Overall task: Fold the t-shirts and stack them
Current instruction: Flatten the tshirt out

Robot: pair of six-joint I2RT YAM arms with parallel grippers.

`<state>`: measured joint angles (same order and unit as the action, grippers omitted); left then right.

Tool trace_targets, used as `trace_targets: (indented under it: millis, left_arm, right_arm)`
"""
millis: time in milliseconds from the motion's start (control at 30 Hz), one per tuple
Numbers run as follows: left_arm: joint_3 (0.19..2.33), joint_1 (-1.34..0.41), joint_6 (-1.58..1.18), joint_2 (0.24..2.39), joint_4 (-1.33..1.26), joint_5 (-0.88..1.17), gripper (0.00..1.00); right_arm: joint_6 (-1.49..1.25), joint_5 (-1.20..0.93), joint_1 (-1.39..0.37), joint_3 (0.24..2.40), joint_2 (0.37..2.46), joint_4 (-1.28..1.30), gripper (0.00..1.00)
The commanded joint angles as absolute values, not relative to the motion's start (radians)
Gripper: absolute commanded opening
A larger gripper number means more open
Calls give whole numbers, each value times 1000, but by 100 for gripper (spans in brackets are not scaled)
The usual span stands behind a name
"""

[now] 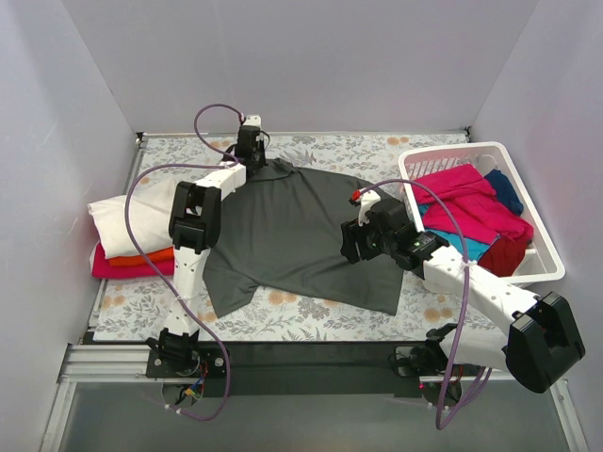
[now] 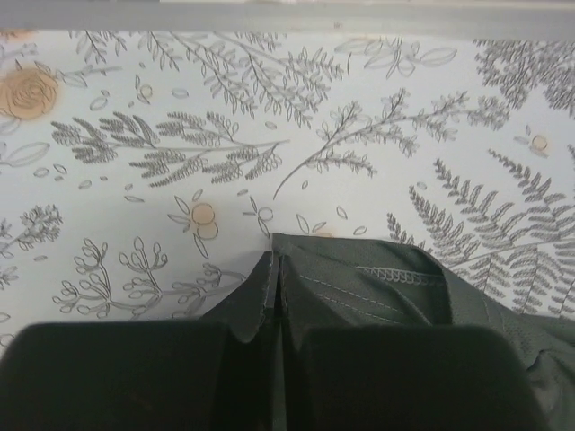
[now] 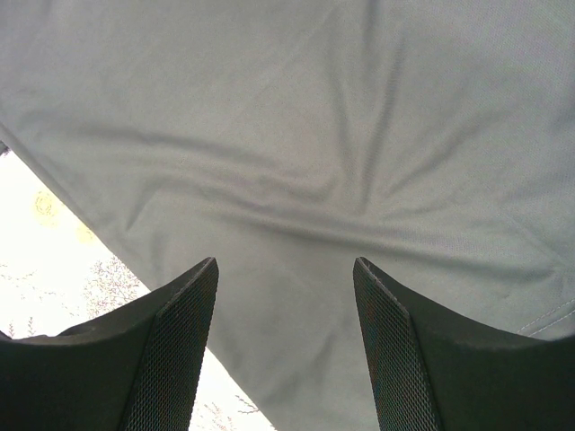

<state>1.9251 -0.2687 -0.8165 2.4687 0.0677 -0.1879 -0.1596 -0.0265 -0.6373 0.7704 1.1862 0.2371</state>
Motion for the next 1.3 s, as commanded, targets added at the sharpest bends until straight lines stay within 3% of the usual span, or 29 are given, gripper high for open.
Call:
trace_targets:
  millis: [0, 200, 267, 300, 333, 433, 800, 1267]
  left_arm:
    - [2000, -235, -781, 2385, -99, -196, 0]
    - [2155, -210, -729, 2499, -247, -83, 0]
    - [2181, -209, -716, 2540, -275, -71, 4]
    - [2207, -209, -713, 2557, -275, -77, 13]
    - [2235, -209, -704, 2577, -265, -83, 46]
    - [2309, -209, -690, 2628, -238, -106, 94]
    - [1976, -235, -767, 2353, -278, -72, 95]
    - [1251, -270, -1083, 1938, -321, -40, 95]
  right_arm:
    - [-166, -23, -647, 787, 1198, 218, 56]
    - [-169, -9, -655, 811, 1245, 215, 56]
    - [-167, -8, -655, 819, 1262, 215, 56]
    - [-167, -9, -655, 822, 1270, 216, 56]
    - [-167, -9, -657, 825, 1282, 215, 56]
    - [-166, -12, -661, 833, 1301, 213, 56]
    - [-163, 167, -664, 943, 1362, 209, 58]
    - [-132, 186, -451, 1393, 1790, 198, 58]
